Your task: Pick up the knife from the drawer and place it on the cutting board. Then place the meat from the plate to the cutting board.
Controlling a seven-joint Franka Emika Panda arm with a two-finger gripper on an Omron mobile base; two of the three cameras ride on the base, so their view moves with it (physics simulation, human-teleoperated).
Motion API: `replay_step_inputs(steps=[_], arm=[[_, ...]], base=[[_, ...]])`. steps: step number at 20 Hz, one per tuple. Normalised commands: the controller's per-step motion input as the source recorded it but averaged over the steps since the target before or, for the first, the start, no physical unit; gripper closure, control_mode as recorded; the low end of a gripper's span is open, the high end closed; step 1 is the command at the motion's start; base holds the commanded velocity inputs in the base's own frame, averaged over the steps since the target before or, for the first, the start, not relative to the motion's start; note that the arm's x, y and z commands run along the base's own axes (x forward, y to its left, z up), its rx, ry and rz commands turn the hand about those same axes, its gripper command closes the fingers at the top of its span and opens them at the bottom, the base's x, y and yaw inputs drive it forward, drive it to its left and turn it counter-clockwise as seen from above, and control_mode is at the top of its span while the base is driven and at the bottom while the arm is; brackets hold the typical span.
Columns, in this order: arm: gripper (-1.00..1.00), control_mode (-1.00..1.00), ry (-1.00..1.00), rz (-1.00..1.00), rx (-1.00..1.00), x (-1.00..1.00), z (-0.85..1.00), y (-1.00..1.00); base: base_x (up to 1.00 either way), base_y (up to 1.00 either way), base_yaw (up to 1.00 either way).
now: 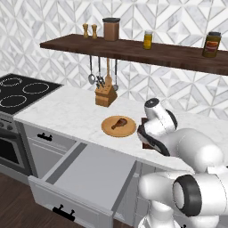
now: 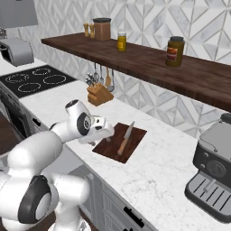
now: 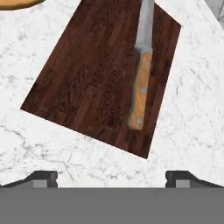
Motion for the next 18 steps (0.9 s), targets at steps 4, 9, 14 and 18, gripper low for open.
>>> replay_step_inputs(steps=[4,9,14,18], arm=[[-1.00,-1.00,-0.17,-0.16,0.32,0.00,0.52,0.74],[-1.00,-1.00,-0.11,-0.27,0.25,0.05,0.16,0.70],[-1.00,-1.00,0.01,-0.21,0.08,0.72,0.00,0.57],[-1.00,-1.00,0.10,-0.14,0.08,0.81,0.03,0.26]], base=[[0.00,0.00,0.00],[0.00,0.00,0.00],[0.00,0.00,0.00],[0.00,0.00,0.00]])
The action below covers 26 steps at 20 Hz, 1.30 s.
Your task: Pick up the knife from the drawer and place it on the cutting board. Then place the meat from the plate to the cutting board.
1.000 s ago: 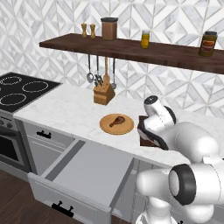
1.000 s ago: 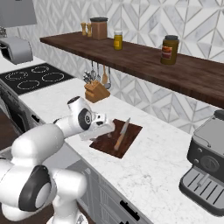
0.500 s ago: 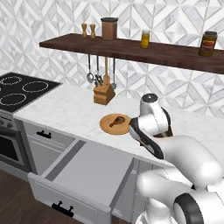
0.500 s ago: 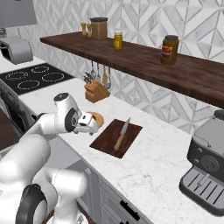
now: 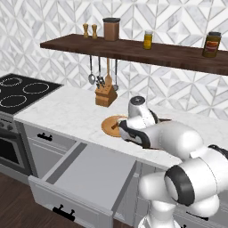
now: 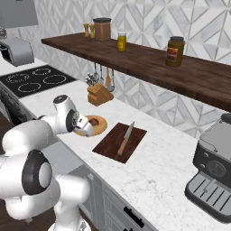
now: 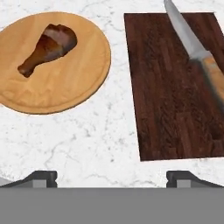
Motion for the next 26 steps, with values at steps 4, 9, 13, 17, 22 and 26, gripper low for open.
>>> replay_step_inputs(steps=[4,9,13,17,22,26], arm=[[-1.00,-1.00,0.12,-0.09,0.09,0.65,0.03,0.12],[-1.00,-1.00,0.02,-0.11,0.03,0.50,-0.03,0.25],[-1.00,-1.00,0.00,-0.10,0.00,0.59,-0.10,0.28],[-1.00,-1.00,0.00,-0.08,0.00,0.61,-0.16,0.04],[-1.00,-1.00,0.00,-0.08,0.01,0.51,-0.33,0.00],[-1.00,-1.00,0.00,-0.06,0.02,0.39,-0.28,0.00]], base=[[0.00,0.00,0.00],[0.00,0.00,0.00],[0.00,0.00,0.00],[0.00,0.00,0.00],[0.00,0.00,0.00],[0.00,0.00,0.00]])
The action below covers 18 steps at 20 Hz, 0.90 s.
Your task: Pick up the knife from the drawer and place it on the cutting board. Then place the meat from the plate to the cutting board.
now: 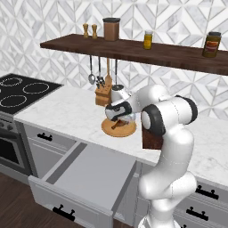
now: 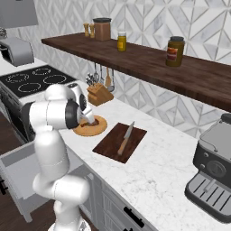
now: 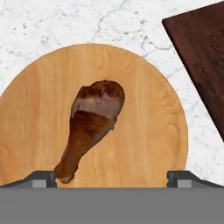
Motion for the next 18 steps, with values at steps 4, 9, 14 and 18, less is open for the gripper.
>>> replay_step_inputs(steps=[4,9,14,18], arm=[[-1.00,-1.00,0.00,-0.04,0.04,0.37,-0.23,0.00],[-1.00,-1.00,0.00,-0.03,0.05,0.29,-0.29,0.00],[-1.00,-1.00,-0.04,-0.03,0.01,0.17,-0.30,0.00],[-1.00,-1.00,-0.02,-0.02,0.00,0.08,-0.28,0.00]], base=[[0.00,0.00,0.00],[0.00,0.00,0.00],[0.00,0.00,0.00],[0.00,0.00,0.00]])
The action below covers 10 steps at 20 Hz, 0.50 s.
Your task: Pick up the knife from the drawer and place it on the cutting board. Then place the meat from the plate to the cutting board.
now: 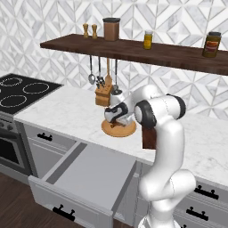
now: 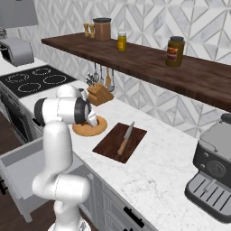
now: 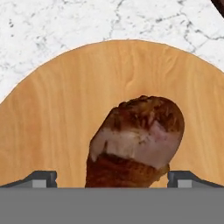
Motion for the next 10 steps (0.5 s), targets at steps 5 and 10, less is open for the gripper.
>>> replay_step_inputs(steps=[5,10], arm=[[1.00,-1.00,-0.09,-0.01,0.01,0.00,-0.29,0.00],[1.00,-1.00,-0.16,-0.11,0.10,-0.06,0.10,-0.23]], base=[[0.00,0.00,0.00],[0.00,0.00,0.00]])
